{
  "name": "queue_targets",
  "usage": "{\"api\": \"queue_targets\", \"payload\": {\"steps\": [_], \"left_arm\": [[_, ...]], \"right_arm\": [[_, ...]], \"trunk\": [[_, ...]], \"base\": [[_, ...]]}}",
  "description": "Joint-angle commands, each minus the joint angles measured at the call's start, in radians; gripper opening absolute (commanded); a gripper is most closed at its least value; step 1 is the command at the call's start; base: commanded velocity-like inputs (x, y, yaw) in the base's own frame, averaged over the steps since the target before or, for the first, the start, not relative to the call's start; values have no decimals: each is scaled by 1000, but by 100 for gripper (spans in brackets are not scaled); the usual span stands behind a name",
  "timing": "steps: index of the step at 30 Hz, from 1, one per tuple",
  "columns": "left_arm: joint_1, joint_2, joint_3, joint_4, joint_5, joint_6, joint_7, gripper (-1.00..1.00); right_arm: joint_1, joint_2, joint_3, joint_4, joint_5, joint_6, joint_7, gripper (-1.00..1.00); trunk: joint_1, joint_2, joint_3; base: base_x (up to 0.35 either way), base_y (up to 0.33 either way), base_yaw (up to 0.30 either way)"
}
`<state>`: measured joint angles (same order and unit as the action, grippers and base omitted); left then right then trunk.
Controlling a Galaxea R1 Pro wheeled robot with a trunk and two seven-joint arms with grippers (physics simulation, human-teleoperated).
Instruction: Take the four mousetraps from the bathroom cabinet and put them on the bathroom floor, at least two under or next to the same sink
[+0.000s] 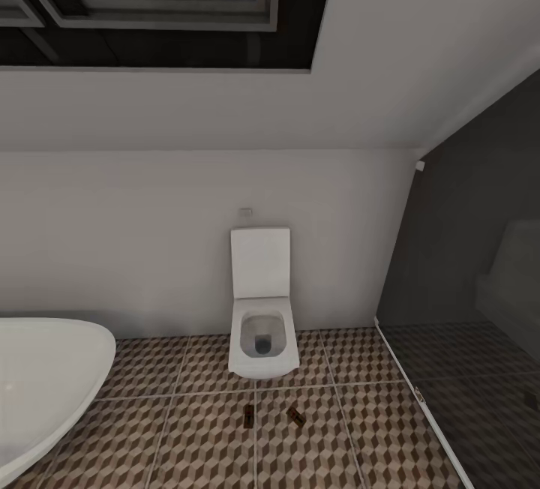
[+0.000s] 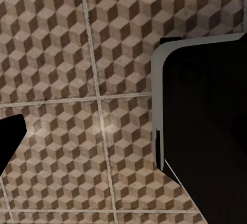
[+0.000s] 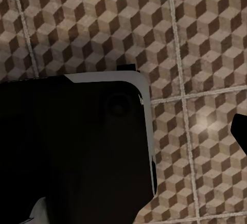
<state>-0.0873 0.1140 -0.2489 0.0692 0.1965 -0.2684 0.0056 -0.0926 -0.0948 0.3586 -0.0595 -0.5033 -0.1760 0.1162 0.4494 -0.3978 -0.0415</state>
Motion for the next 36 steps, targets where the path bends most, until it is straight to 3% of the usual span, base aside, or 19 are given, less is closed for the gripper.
{"api": "queue_targets", "payload": {"steps": [1, 36], "left_arm": [[-1, -1, -9, 4, 8, -7, 1, 100], [-2, -1, -9, 4, 8, -7, 1, 100]], "right_arm": [[-1, 0, 6, 1, -11, -3, 5, 100], [-1, 0, 6, 1, -11, -3, 5, 100]], "trunk": [[1, -2, -2], [1, -2, -2]], "base": [[0, 0, 0], [0, 0, 0]]}}
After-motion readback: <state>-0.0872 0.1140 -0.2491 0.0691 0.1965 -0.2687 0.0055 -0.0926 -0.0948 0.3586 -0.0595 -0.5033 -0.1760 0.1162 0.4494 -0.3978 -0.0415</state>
